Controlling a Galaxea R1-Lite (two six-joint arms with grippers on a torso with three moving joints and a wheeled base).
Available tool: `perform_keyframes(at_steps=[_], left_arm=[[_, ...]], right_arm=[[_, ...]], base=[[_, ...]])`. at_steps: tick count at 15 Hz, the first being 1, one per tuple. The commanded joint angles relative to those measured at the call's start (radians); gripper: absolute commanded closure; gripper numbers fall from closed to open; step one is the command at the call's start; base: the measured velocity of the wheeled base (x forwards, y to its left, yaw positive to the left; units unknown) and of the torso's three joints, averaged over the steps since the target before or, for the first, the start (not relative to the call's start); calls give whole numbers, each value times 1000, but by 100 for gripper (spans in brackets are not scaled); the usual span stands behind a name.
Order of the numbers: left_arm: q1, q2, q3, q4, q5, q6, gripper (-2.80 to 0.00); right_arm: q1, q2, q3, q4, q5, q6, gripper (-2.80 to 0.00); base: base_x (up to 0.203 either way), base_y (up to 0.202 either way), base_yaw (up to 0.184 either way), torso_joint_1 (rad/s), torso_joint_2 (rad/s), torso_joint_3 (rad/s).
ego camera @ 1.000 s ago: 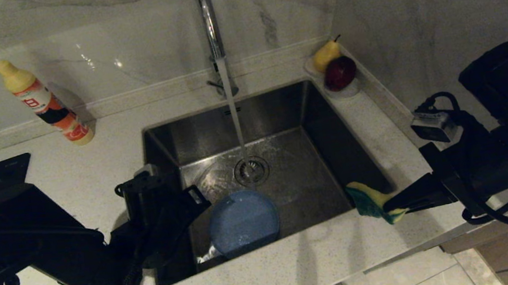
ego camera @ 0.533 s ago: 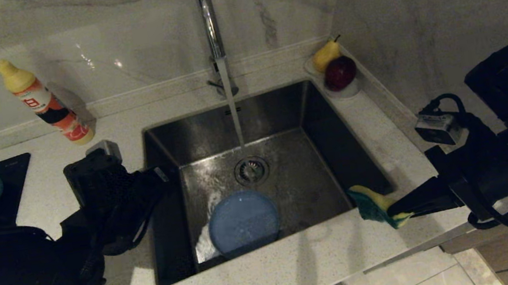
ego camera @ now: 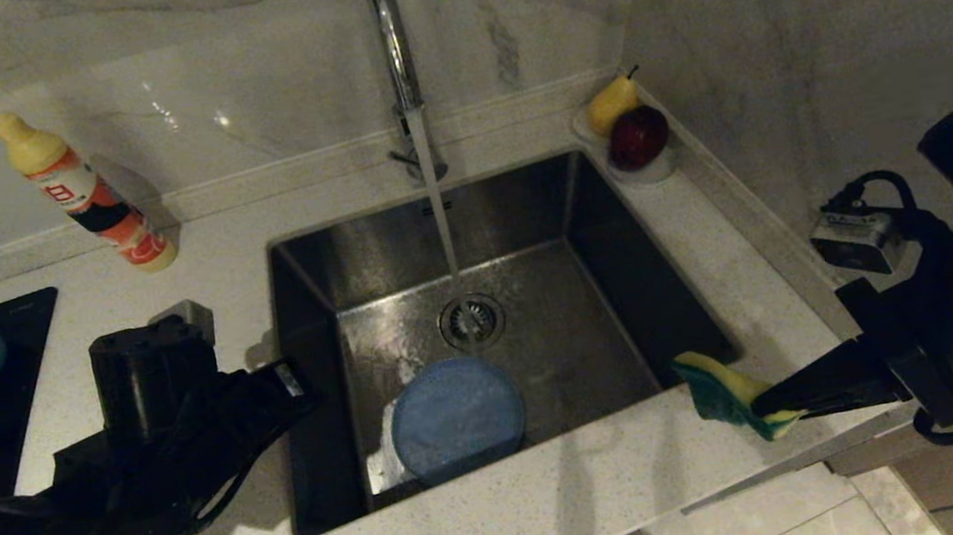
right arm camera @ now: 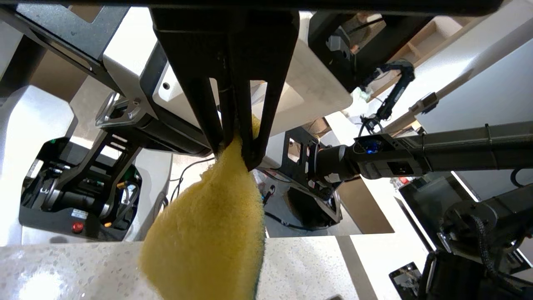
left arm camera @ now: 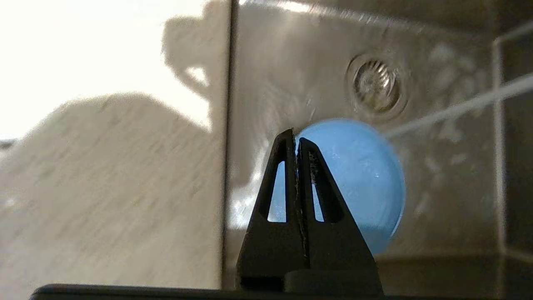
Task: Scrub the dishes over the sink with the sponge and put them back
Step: Put down the sponge
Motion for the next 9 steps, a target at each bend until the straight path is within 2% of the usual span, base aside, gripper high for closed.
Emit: perform_keyframes(at_steps=[1, 4, 9], left_arm=[[-1, -92, 7, 70, 3, 1, 0], [-28, -231, -1, 257, 1, 2, 0], [-47, -334, 11, 376, 1, -2, 0]], right_arm=[[0, -37, 20, 5, -28, 4, 0], [0, -55, 41, 4, -62, -5, 0], [-29, -40, 96, 3, -295, -144, 0]], base=[[0, 0, 0, 0, 0, 0], [0, 0, 0, 0, 0, 0], [0, 0, 0, 0, 0, 0]])
